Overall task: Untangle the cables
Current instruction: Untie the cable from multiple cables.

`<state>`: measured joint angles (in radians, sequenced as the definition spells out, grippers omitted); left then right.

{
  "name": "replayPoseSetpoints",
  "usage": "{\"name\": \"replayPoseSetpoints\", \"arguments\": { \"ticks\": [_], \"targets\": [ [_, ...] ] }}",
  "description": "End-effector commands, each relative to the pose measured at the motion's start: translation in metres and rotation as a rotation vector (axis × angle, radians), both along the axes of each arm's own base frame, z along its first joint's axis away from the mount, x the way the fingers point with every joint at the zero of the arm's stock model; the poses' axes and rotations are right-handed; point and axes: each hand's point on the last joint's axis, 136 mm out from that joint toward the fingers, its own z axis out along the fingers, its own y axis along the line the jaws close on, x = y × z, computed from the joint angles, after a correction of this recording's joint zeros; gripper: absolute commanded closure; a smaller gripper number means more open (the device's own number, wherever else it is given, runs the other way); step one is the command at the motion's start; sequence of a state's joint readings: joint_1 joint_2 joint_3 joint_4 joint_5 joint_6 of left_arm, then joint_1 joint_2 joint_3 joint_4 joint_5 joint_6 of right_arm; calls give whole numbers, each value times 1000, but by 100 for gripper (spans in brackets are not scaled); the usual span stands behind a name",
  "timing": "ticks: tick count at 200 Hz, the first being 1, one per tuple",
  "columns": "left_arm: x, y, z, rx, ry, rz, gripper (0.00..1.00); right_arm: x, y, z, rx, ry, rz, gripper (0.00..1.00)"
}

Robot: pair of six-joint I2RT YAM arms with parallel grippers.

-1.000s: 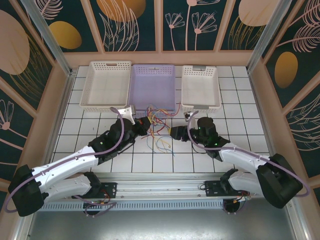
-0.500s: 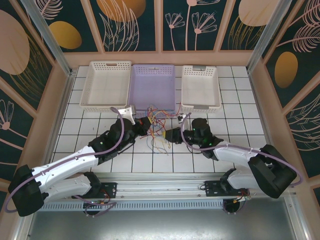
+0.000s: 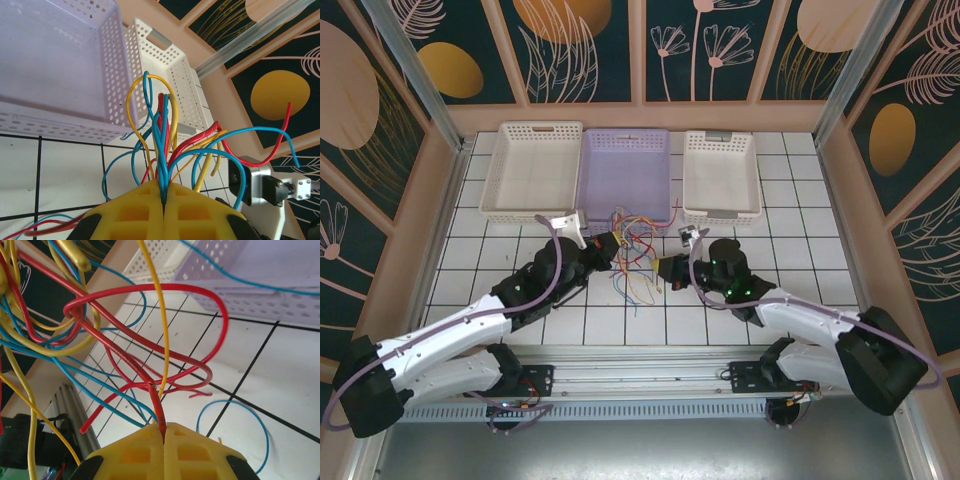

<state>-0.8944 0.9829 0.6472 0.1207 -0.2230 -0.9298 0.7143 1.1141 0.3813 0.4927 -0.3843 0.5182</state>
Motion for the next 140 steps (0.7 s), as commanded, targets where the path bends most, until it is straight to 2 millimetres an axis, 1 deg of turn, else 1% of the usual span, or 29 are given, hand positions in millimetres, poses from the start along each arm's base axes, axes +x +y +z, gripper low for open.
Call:
{"name": "replayPoseSetpoints", "arguments": {
  "ticks": [1, 16, 47, 72, 94, 102, 109, 140],
  "targets": [
    [0, 7, 14, 9, -41, 20, 100, 5, -26, -17, -88, 8, -114, 100],
    [0, 12, 12, 26, -39, 34, 100, 8, -42, -21, -116, 19, -174, 100],
    [0, 18, 9, 59, -31, 55, 100, 14, -75, -21, -156, 37, -317, 100],
    [0, 22, 5, 90, -25, 66, 100, 18, -100, -12, -152, 36, -425, 100],
    [1, 27, 7, 122, -30, 83, 100, 23, -126, -2, -146, 34, -541, 100],
    [0, 30, 8, 135, -35, 89, 100, 20, -130, 2, -138, 38, -550, 100],
    [1, 32, 9, 145, -39, 96, 100, 25, -143, 3, -138, 41, -607, 100],
    [1, 40, 14, 181, -53, 118, 100, 29, -168, 10, -133, 77, -702, 100]
  ]
}}
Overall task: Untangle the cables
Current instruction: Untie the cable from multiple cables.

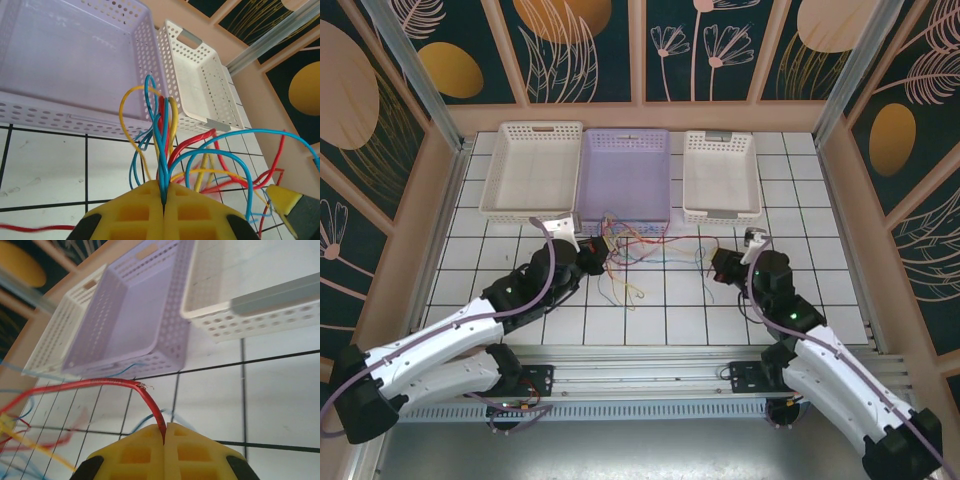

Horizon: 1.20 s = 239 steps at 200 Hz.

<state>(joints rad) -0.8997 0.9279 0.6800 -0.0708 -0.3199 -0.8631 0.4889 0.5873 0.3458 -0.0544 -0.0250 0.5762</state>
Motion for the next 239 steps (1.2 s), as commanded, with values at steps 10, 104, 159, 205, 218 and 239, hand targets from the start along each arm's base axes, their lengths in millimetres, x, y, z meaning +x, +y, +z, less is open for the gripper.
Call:
{"name": "replayPoseSetpoints", "arguments": {
  "ticks": [10, 104, 159, 205, 218, 239],
  "targets": [
    [4, 15, 23, 41, -60, 54, 100, 4, -34, 1, -19, 70, -144, 100],
    [-1, 47, 23, 129, -81, 129, 100, 6, -92, 40, -48, 98, -362, 100],
    [-8, 63, 16, 166, -79, 156, 100, 1, -115, 86, -31, 34, -432, 100],
    [-12, 78, 11, 202, -81, 188, 100, -6, -128, 116, -57, -2, -481, 100],
    [-13, 82, 8, 216, -80, 197, 100, -9, -131, 123, -66, -11, -496, 100],
    [-15, 87, 4, 237, -74, 207, 100, -14, -139, 134, -87, -24, -532, 100]
  ]
}}
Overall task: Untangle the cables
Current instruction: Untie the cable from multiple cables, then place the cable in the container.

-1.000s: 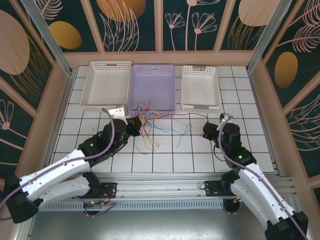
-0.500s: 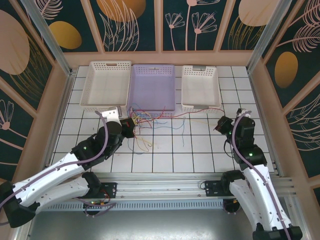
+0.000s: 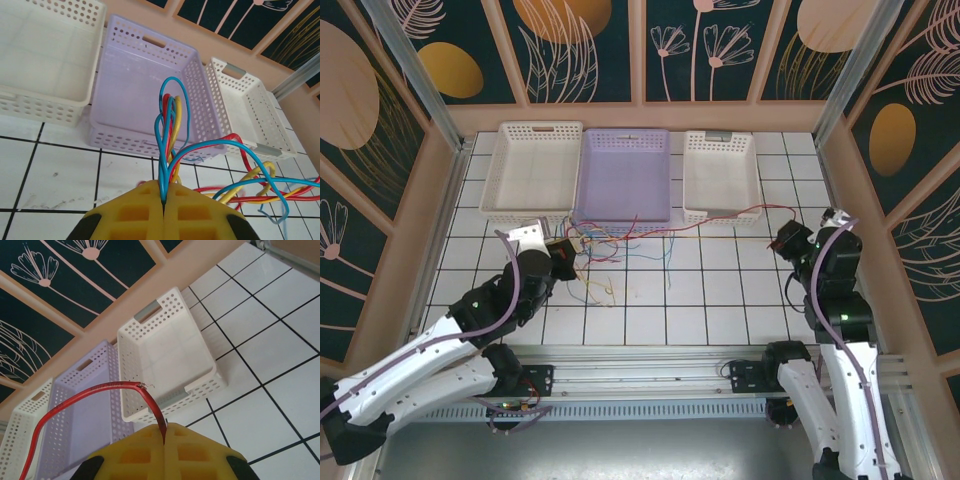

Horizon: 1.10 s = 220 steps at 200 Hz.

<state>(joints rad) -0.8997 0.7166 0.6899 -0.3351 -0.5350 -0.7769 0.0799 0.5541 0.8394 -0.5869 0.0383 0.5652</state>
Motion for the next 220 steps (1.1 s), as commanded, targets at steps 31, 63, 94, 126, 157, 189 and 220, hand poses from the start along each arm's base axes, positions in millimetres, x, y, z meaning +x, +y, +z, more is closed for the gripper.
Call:
{"name": "replayPoseSetpoints", "arguments": {
  "ticks": [31, 63, 94, 126, 157, 189, 220],
  "targets": [
    [-3, 24, -16, 101, 9, 67, 100, -19, -28, 33, -86, -21, -130, 100],
    [-4, 33, -22, 136, 15, 94, 100, -25, -32, 47, -102, -31, -142, 100],
    [-5, 44, -24, 171, 18, 136, 100, -28, -36, 50, -121, -27, -162, 100],
    [-6, 52, -24, 170, 10, 174, 100, -30, -34, 52, -110, -39, -151, 100],
    [-4, 46, -24, 131, 6, 161, 100, -13, 0, 29, -53, 1, 30, 100],
    [0, 35, -22, 101, 2, 139, 100, -3, 29, 12, 27, 5, 178, 100],
    [6, 21, -21, 92, 3, 104, 100, -3, 33, 46, 30, -95, 204, 100]
  ]
}}
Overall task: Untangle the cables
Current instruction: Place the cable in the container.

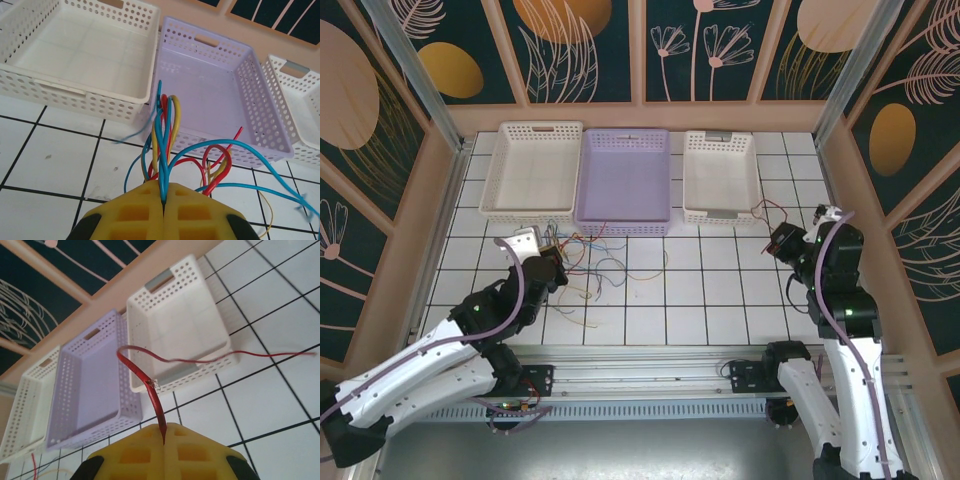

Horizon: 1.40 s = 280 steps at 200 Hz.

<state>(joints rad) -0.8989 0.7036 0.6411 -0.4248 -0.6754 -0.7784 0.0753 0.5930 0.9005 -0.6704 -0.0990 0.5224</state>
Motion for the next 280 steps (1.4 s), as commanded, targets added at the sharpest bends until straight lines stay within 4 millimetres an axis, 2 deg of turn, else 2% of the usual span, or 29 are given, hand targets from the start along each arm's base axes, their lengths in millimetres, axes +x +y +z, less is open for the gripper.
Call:
{"name": "replayPoseSetpoints", "arguments": {
  "ticks": [1, 21, 61, 98, 144, 171, 207, 227, 251, 280],
  "targets": [
    [6, -12, 8, -46, -23, -22, 100, 2, 11, 48, 31, -158, 63, 100],
    [8, -18, 7, -53, -23, -39, 100, 1, 6, 73, 12, -204, 42, 100],
    [7, -21, 6, -70, -28, -55, 100, 2, 8, 110, 11, -262, 53, 100],
    [5, -18, 6, -76, -31, -54, 100, 9, 31, 148, 76, -319, 172, 100],
    [3, -24, 4, -112, -26, -79, 100, 37, 57, 180, 153, -352, 306, 100],
    [0, -24, 5, -139, -34, -90, 100, 60, 87, 181, 173, -336, 403, 100],
    [-2, -29, 1, -157, -18, -115, 100, 83, 148, 182, 117, -326, 513, 100],
    [-3, -30, -1, -172, -15, -124, 100, 101, 169, 178, 89, -317, 522, 100],
    [-6, -32, -1, -197, -20, -138, 100, 131, 185, 158, 64, -273, 517, 100],
    [-7, -35, -5, -212, -15, -155, 100, 163, 209, 123, 48, -206, 528, 100]
  ]
}}
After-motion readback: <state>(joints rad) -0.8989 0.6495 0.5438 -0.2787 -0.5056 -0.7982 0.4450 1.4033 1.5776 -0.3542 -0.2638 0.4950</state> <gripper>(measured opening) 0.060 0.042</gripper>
